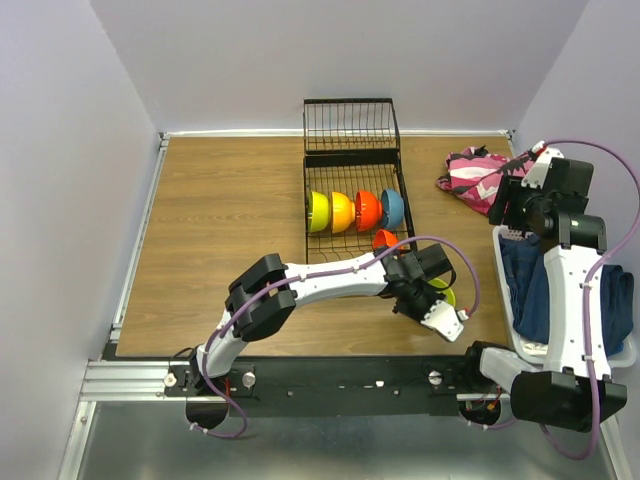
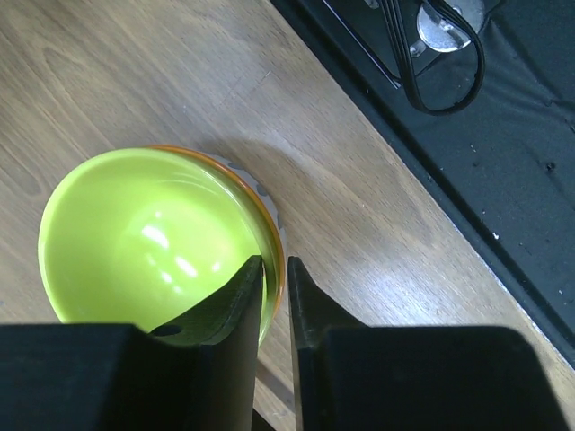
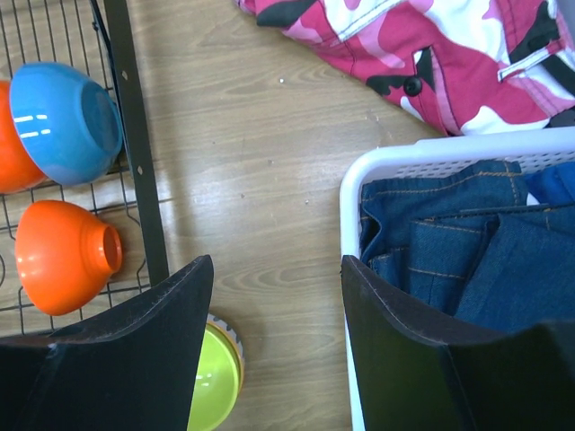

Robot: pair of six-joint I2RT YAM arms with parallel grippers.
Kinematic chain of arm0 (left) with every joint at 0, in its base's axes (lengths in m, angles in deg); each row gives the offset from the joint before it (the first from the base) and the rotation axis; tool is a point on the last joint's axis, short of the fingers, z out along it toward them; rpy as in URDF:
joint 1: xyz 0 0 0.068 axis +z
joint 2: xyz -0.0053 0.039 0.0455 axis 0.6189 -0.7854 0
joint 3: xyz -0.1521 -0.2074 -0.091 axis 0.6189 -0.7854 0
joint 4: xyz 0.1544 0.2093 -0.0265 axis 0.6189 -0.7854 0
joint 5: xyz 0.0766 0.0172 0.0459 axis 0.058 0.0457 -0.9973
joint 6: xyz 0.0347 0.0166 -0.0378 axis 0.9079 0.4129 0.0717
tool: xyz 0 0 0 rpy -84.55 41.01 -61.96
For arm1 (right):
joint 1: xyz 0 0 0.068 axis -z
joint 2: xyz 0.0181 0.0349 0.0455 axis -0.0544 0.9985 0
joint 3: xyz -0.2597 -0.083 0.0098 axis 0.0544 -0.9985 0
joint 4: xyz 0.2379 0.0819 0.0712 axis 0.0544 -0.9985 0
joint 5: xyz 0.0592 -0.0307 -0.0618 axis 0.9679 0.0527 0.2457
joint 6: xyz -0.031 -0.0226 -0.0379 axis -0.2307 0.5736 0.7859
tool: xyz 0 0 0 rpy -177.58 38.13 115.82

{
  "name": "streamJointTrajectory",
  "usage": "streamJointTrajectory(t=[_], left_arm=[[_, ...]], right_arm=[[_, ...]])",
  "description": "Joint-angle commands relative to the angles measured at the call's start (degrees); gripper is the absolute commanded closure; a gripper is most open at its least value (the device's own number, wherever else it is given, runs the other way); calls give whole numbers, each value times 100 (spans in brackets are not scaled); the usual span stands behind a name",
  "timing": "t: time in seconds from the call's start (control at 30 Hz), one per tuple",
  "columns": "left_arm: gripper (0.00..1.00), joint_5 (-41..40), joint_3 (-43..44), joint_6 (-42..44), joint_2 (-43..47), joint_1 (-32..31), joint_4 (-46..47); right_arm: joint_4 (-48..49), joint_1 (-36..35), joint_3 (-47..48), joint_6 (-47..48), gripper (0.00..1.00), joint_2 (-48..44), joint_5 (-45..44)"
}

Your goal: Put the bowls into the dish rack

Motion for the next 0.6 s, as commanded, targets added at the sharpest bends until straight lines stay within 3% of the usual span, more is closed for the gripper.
streamJointTrajectory(t=[0.0,0.13,0.3,0.57], left_arm=[[76,-39,181,-130,-139,-38,-14],[80,-48,208,-192,-175,-30,-5],[99,57,436,-262,-184,-38,-145],[100,268,734,-649,405,-38,-198]], right_arm=[[47,54,-136,-12,33,-133,88],[56,54,-198,-20,33,-194,97],[39,62,-163,-38,33,-212,89],[-67,62,303,-38,33,-63,27]])
